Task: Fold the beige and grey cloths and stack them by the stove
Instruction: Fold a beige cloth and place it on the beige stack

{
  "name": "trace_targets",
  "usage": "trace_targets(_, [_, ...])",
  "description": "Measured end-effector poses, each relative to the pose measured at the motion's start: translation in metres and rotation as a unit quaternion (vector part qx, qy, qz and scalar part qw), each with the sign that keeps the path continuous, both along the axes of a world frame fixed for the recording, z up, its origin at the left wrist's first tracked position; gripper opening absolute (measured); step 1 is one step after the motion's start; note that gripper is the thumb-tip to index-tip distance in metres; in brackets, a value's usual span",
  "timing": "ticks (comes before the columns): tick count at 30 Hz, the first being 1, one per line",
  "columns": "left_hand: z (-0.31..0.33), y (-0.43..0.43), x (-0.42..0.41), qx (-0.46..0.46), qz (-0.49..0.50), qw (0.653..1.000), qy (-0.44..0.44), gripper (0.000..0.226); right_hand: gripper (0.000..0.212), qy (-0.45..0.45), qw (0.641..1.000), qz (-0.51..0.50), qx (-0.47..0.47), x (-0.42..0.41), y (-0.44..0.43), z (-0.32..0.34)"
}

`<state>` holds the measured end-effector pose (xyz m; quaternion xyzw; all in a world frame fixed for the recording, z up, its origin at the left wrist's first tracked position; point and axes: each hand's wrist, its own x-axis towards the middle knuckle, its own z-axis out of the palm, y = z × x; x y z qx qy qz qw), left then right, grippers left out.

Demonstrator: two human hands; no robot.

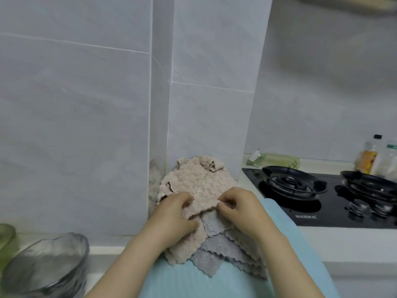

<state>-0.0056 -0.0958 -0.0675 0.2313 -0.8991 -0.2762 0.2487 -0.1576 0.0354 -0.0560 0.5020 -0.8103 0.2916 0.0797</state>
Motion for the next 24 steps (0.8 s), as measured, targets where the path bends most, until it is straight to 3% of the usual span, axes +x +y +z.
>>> trace_targets(5, [-0.003, -0.004, -0.004, -0.074, -0.006, 0.996, 0.041, 0.009, 0.015, -0.014, 0.999, 0.020, -0.041, -0.004, 0.000, 0.009])
trace_targets(13, [0.012, 0.004, -0.002, -0.042, -0.006, 0.985, 0.170, 0.014, 0.016, 0.003, 0.986, 0.028, -0.162, 0.000, 0.004, 0.029])
trace_targets(16, [0.013, 0.015, -0.003, 0.026, -0.014, 0.989, 0.143, 0.036, 0.015, 0.011, 0.976, 0.039, -0.212, 0.006, 0.006, 0.038])
trace_targets(18, [0.011, 0.022, -0.005, 0.010, -0.009, 0.993, 0.114, 0.053, 0.014, 0.019, 0.971, 0.043, -0.234, 0.009, 0.008, 0.043])
trace_targets(24, [0.006, 0.031, -0.008, -0.023, 0.017, 0.990, 0.141, 0.067, 0.012, -0.051, 0.959, 0.070, -0.271, 0.020, 0.015, 0.060])
